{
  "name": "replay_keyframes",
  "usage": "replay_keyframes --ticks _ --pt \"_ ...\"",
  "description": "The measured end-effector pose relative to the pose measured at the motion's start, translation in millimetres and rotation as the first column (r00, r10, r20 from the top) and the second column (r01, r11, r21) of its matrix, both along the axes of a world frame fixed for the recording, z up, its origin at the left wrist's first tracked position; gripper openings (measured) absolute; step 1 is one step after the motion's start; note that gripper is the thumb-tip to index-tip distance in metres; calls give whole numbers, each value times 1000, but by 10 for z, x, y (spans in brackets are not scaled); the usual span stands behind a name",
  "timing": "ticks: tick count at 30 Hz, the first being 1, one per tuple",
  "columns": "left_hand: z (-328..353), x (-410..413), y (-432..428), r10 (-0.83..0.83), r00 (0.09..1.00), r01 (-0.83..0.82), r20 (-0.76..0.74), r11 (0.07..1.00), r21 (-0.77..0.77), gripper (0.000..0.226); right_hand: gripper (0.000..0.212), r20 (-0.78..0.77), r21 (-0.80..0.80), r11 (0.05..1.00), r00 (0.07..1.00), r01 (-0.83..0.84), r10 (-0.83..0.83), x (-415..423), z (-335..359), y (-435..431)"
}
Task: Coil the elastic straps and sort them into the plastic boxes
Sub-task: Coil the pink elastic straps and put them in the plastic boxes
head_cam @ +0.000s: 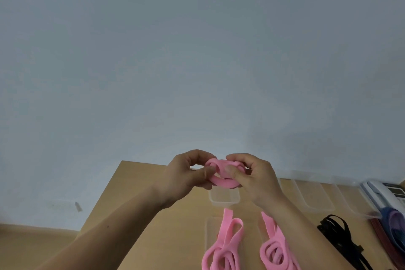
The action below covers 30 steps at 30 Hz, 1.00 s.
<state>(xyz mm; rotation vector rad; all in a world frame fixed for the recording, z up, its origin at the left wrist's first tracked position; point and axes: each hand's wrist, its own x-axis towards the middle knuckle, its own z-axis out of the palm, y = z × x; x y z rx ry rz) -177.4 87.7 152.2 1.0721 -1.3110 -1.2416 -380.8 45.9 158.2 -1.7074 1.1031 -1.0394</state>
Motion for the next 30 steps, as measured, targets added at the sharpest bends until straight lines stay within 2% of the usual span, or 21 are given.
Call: replay_keyframes --ticks 3,5,10,13,16,20,22,24,26,30 --pt "-47 120 -16 42 999 -41 24 999 -30 8 24 24 29 999 999 21 -22 133 -53 24" --pt "-75 186 -37 18 999 -19 33 1000 7 12 25 15 30 999 999 28 -28 205 -104 38" --pt "-168 251 -113 -111 985 145 -133 950 277 40 30 -20 54 998 1000 -19 20 257 -285 93" --pt "-290 155 -207 -150 988 152 -33 937 314 25 35 -151 33 999 989 0 5 196 -445 68" --pt "-435 12 -317 -94 995 92 -11 932 350 17 32 -355 -83 996 933 21 -50 61 -611 -12" --pt "-605 -130 -502 20 999 2 -45 894 448 22 67 -545 -147 977 837 -153 49 -114 -814 -161" --pt "-687 -223 -597 42 998 -12 -49 872 490 26 73 -646 -194 957 762 -214 40 -194 -917 -267" --pt "-770 -319 -701 58 997 -24 -49 856 516 27 64 -678 -290 927 735 -237 -24 -262 -994 -406" --pt "-859 -410 -829 84 996 -53 -33 844 534 27 50 -657 -366 893 753 -262 -48 -324 -1057 -562" --pt "-1032 -564 -1135 158 986 -156 45 811 563 28 32 -631 -345 892 776 -293 11 -435 -1228 -945"
